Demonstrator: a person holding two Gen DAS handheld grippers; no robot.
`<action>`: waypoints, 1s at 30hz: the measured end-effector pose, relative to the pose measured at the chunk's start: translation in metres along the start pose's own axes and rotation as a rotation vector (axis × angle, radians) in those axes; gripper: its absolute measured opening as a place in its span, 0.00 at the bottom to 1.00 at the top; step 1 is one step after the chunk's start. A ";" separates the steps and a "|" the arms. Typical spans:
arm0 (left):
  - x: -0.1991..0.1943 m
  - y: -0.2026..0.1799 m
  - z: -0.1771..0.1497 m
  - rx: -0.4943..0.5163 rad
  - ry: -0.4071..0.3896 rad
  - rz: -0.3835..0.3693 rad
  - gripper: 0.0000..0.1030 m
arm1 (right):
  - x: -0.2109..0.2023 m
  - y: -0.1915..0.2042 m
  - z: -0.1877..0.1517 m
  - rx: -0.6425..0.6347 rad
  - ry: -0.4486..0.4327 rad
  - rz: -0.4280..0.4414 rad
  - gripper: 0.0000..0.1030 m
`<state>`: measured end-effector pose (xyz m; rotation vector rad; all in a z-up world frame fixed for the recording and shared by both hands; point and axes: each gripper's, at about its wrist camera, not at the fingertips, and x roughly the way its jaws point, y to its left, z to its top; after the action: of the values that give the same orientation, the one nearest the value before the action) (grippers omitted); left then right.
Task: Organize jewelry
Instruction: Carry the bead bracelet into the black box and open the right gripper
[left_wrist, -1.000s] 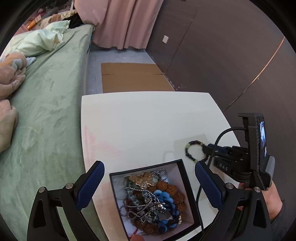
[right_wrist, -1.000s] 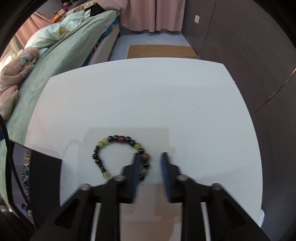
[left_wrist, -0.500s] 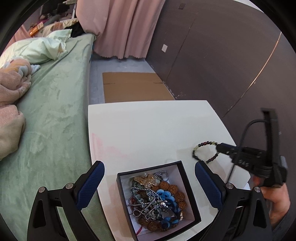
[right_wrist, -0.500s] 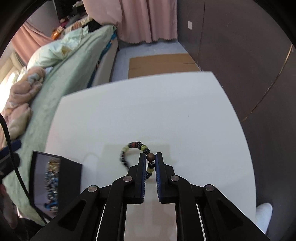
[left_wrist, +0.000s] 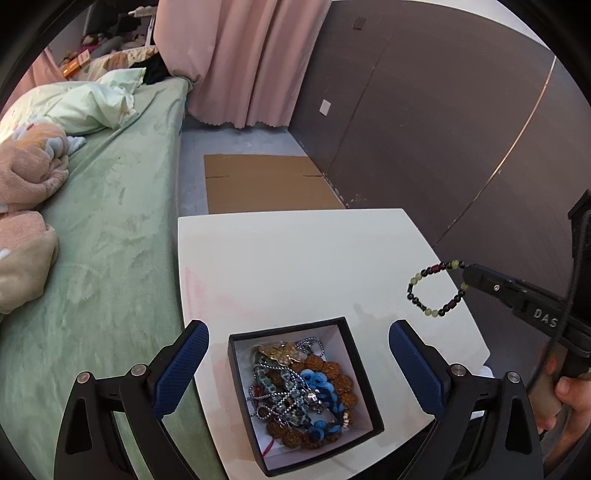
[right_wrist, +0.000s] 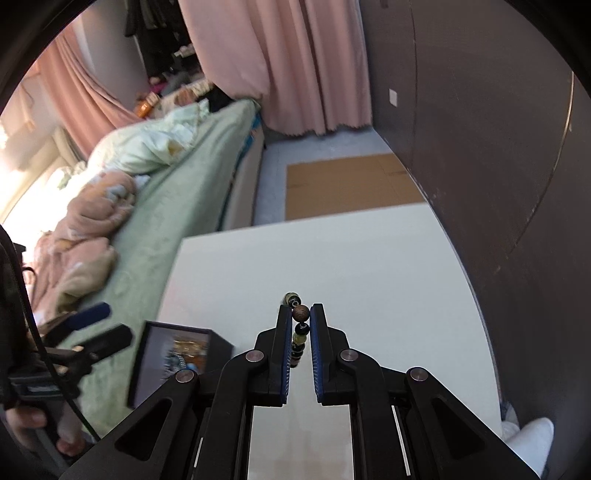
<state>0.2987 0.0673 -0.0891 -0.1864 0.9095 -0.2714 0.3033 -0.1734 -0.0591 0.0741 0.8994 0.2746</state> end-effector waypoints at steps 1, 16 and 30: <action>-0.002 -0.001 -0.001 0.002 -0.004 0.000 0.95 | -0.004 0.004 0.000 -0.006 -0.010 0.009 0.11; -0.027 0.017 -0.017 -0.034 -0.039 0.027 0.95 | -0.031 0.074 -0.005 -0.163 -0.131 0.200 0.11; -0.049 0.058 -0.032 -0.133 -0.066 0.057 0.95 | -0.005 0.118 -0.022 -0.226 -0.020 0.313 0.11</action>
<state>0.2537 0.1360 -0.0875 -0.2899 0.8664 -0.1510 0.2593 -0.0623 -0.0483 0.0072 0.8304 0.6638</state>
